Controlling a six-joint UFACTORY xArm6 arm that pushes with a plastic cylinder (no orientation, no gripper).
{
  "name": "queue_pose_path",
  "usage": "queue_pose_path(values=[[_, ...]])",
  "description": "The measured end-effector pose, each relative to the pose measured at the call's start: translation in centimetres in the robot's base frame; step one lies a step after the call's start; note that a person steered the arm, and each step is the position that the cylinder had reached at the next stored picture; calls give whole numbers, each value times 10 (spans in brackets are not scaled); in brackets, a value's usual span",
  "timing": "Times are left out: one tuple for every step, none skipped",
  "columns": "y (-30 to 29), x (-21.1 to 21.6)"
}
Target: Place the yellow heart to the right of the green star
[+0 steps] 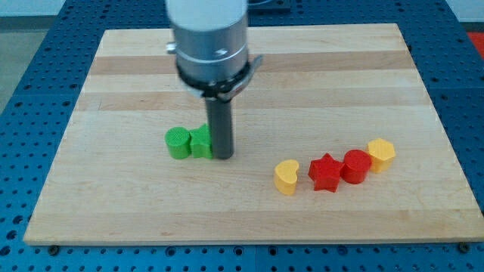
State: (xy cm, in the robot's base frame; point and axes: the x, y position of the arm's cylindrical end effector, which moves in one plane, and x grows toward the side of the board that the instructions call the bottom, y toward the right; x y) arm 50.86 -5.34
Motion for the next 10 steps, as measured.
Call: queue_pose_path(values=[[6, 103], [20, 109], [93, 83], [119, 57], [118, 30], [101, -4], [90, -10], [124, -6], [178, -26], [170, -63]])
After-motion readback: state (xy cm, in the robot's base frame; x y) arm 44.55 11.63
